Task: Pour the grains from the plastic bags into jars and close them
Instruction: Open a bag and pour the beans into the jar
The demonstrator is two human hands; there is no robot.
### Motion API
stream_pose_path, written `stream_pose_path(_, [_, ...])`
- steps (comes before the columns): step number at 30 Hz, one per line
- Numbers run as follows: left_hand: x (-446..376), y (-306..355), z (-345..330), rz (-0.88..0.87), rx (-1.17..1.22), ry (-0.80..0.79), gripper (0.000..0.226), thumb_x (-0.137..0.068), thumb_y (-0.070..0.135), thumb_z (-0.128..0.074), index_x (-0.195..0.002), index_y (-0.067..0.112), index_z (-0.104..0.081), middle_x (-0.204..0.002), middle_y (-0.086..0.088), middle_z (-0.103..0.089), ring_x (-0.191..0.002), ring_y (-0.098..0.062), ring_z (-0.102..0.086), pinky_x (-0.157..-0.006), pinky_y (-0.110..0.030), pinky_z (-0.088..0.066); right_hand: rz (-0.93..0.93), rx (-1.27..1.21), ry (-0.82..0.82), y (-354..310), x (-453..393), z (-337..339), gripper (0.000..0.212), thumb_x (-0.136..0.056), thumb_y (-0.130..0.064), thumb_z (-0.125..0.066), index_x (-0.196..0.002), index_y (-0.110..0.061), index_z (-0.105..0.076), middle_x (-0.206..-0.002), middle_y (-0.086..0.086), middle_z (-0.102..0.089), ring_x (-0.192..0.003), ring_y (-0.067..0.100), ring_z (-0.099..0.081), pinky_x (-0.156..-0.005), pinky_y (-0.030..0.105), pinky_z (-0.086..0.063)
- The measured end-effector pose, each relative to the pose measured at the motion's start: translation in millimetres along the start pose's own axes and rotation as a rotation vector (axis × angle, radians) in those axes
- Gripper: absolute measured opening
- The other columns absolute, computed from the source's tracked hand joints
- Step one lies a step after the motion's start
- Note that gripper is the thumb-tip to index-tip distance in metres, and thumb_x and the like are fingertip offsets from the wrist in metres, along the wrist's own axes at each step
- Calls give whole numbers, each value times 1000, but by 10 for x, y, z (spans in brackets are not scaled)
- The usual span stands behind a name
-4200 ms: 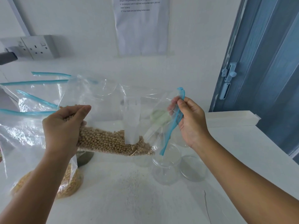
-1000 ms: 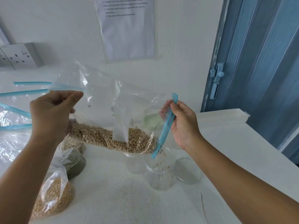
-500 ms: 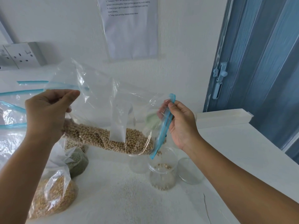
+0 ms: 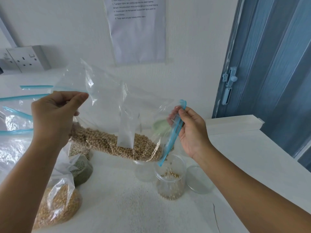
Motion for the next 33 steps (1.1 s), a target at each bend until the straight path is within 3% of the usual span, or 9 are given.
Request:
stream_pose_path(6, [60, 65, -47, -50, -20, -5, 10, -84, 29, -85, -90, 30, -77, -65, 19, -69, -56, -1, -55, -56, -14, -48, -6, 1, -3, 2, 20, 1, 18, -107, -3, -49, -103, -2, -66, -93, 10, -64, -86, 20, -65, -94, 38, -60])
stream_pose_path(18, [-25, 70, -24, -57, -14, 0, 12, -83, 31, -87, -90, 29, -78, -65, 18, -69, -56, -2, -54, -59, -14, -47, 5, 11, -12, -38, 15, -35, 18, -107, -4, -48, -102, -3, -66, -91, 9, -64, -85, 19, -66, -94, 38, -60])
stream_pose_path(23, [-43, 62, -32, -43, -13, -6, 12, -82, 35, -87, -89, 29, -79, -64, 17, -68, -58, -4, -54, -58, -25, -50, -3, 0, -8, -24, 29, -31, 18, -107, -4, -49, -102, -3, -66, -89, 8, -65, -84, 18, -66, -95, 38, -60])
stream_pose_path(26, [-21, 73, -35, -72, -6, -22, 8, -83, 32, -87, -84, 34, -80, -71, 16, -73, -58, -3, -55, -61, -17, -50, -7, -4, -1, -11, 35, -16, 18, -107, -3, -48, -102, -3, -66, -89, 8, -65, -84, 18, -66, -97, 39, -60])
stream_pose_path(33, [-44, 109, -31, -99, -2, -32, 15, -83, 31, -87, -78, 44, -80, -73, 17, -74, -58, -3, -56, -60, -15, -49, -6, -1, -1, -15, 23, -20, 18, -107, -4, -49, -101, -3, -67, -90, 7, -66, -87, 19, -66, -98, 40, -59])
Point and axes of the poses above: each hand's wrist, its own x-axis away from the middle knuckle, its own z-axis out of the back of the hand, y = z × x, the point moved 8 cm from there along -x, towards the middle knuckle
